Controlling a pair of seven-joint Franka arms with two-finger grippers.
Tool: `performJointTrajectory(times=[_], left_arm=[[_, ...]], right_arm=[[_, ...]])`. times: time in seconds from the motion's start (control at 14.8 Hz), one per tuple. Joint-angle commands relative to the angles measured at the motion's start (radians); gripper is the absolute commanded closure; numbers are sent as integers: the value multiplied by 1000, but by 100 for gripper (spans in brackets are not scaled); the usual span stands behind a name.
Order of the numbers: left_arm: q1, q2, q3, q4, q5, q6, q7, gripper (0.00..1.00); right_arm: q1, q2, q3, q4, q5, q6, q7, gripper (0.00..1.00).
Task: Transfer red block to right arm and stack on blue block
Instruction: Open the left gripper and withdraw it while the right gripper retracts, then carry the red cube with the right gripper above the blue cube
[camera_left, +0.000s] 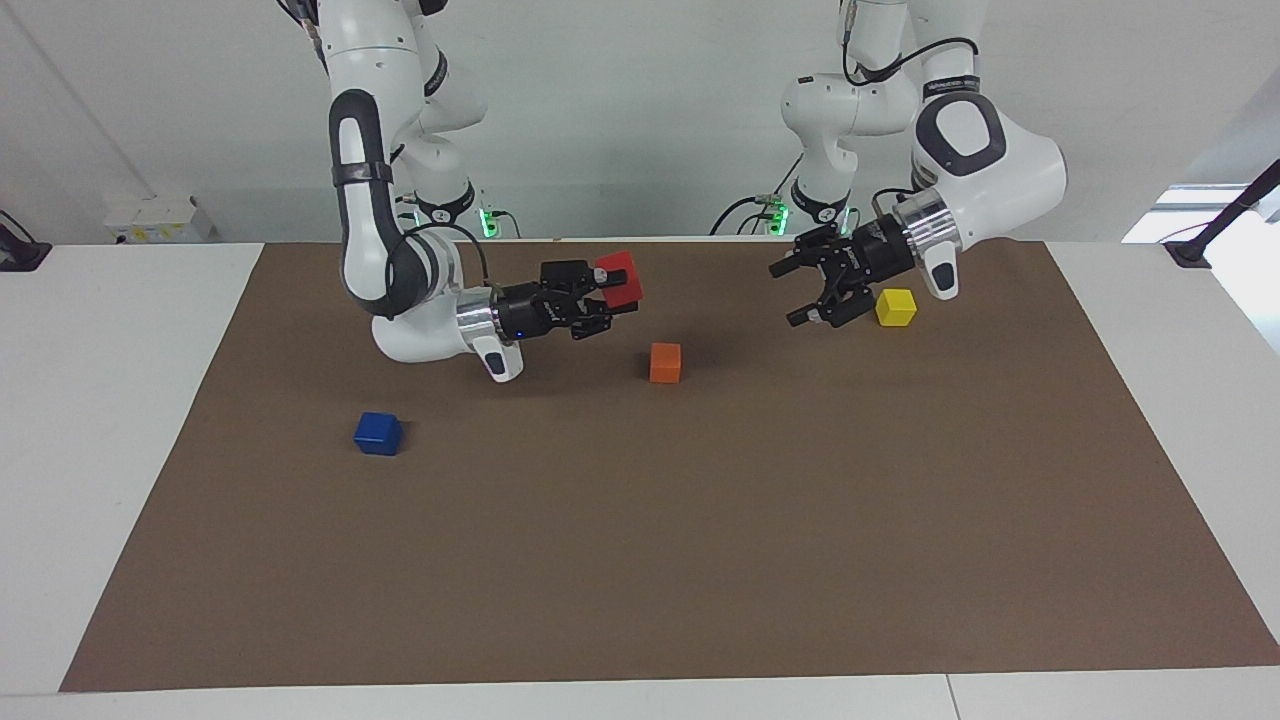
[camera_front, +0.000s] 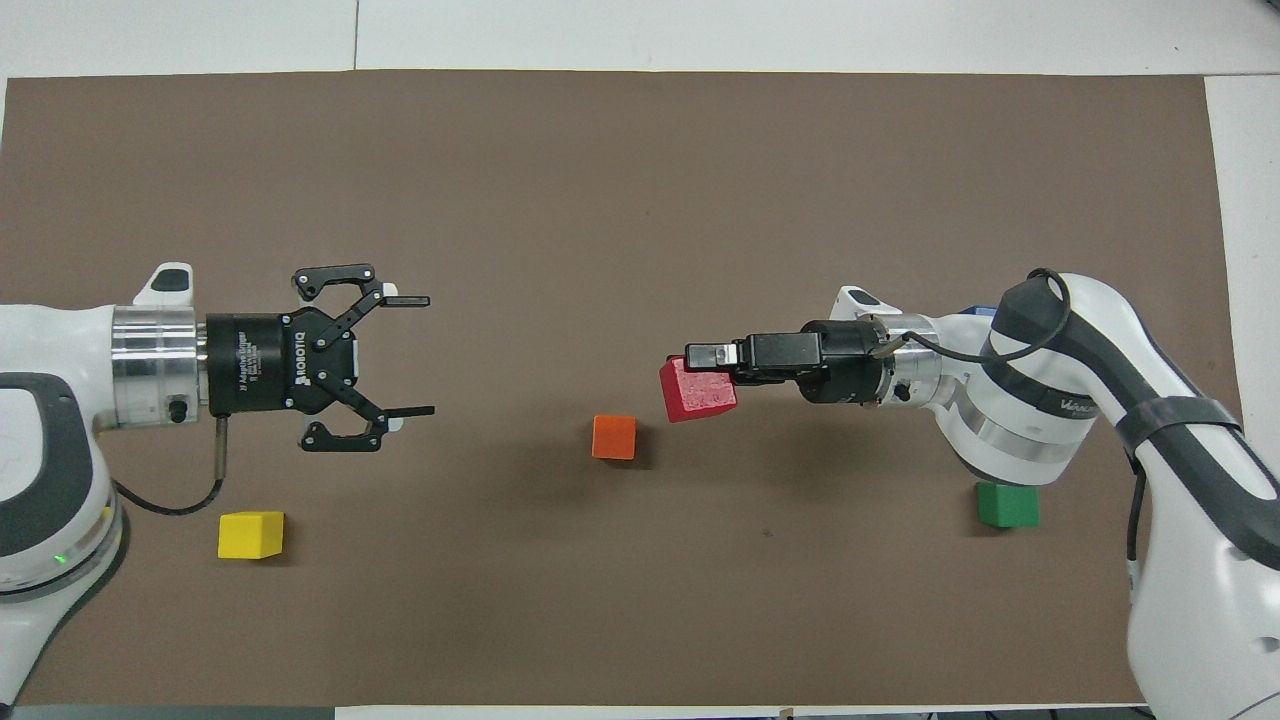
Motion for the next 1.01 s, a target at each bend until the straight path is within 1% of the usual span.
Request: performJointTrajectory(times=[0.0,0.07,0.13,0.2,0.27,0.4,0.47,0.54,0.61,0.67,0.81,0.94], left_arm=[[64,52,-11,88,235,-67,117,0],[63,65,-14,93,351,-62,219,0],[63,77,-14,91,431,-65,366,0],[70,80,-11,97,479,-79,477,0],[76,83,-11,117,562,-110,553,0],[69,128,-10,220,730,-189,660,0],[64,142,-13,263,809,-231,715,0],[63,152,-13,297,864,-263,781,0],[64,152,-13,303,886,-274,829,0],[63,142,-11,303,922,-277,852,0],[57,102,-22,303,1068,-280,883,0],[52,76,-20,311,1093,-274,966,0]], right_arm=[[-87,-72,2,19,-153,30,151,100],[-123,-79,2,46,-232,26,200,100],[-162,-79,2,84,-315,20,252,100],[-189,-86,2,114,-383,17,312,100],[-208,-104,2,146,-461,17,411,100],[-239,-120,0,238,-660,17,568,100],[-259,-140,-1,290,-784,22,635,100],[-271,-154,-1,350,-925,25,679,100],[-279,-173,-1,388,-1043,26,715,100],[-280,-195,-1,407,-1128,29,748,100],[-280,-250,-3,422,-1253,30,795,100],[-279,-279,0,462,-1424,25,820,100]])
